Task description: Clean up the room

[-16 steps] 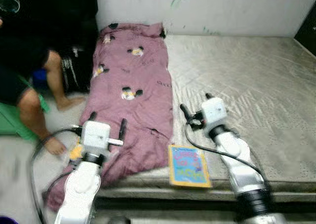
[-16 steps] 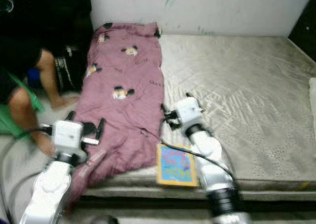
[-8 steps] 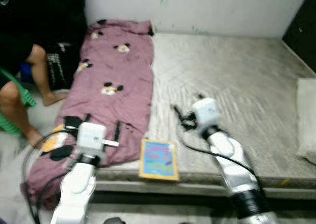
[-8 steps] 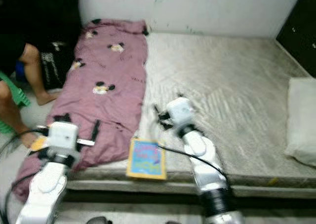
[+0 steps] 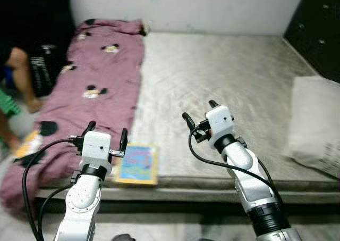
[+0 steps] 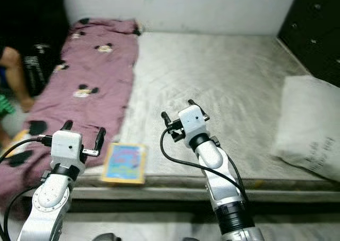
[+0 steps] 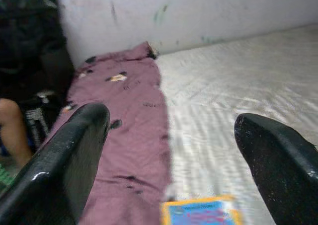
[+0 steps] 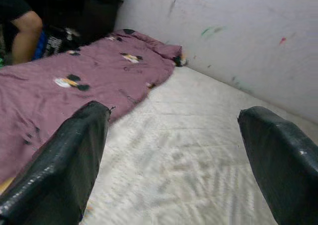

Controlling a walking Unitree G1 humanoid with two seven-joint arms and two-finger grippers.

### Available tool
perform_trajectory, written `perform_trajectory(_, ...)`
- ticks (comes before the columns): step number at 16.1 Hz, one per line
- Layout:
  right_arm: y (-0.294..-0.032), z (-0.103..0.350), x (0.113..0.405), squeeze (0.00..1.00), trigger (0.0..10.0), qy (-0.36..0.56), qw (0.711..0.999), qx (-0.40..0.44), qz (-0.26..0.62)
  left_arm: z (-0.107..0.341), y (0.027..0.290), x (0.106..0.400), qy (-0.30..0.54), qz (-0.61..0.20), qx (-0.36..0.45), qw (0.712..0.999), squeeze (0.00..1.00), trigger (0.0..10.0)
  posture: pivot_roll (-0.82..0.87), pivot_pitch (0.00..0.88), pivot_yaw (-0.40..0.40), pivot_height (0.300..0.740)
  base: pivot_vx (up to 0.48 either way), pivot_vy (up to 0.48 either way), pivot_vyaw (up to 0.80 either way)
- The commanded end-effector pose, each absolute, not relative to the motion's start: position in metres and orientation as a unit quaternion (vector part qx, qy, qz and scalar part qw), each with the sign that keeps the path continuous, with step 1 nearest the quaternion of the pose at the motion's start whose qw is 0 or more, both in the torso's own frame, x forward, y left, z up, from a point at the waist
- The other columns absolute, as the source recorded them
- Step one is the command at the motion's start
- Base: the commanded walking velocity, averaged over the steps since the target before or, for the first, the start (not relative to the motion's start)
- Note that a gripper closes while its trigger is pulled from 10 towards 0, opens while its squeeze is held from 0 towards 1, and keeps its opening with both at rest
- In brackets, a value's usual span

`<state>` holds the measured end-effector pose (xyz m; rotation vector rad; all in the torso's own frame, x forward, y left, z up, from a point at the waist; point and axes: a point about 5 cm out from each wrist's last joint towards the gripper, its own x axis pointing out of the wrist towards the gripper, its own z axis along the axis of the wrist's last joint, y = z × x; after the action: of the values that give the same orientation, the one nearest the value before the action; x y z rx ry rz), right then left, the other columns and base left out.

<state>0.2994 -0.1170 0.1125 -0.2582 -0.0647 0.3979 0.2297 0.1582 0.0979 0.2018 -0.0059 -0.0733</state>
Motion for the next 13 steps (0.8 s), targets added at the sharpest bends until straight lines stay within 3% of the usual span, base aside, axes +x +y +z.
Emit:
perform_trajectory(1, -0.1237, 0.1143, 0.3014, 0.00, 10.0, -0.032, 0.973, -0.131, 0.189, 0.0981, 0.1526, 0.2303, -0.005, -0.045, 0.096, 0.994, 0.00, 10.0, 0.00, 0.000, -0.029, 0.740, 0.000, 0.000, 0.00)
perform_trajectory(13, -0.1252, 0.1138, 0.3004, 0.00, 10.0, -0.031, 0.975, -0.120, 0.185, 0.0986, 0.1527, 0.2309, -0.008, -0.046, 0.083, 0.995, 0.00, 10.0, -0.01, 0.000, -0.027, 0.740, 0.000, 0.000, 0.00)
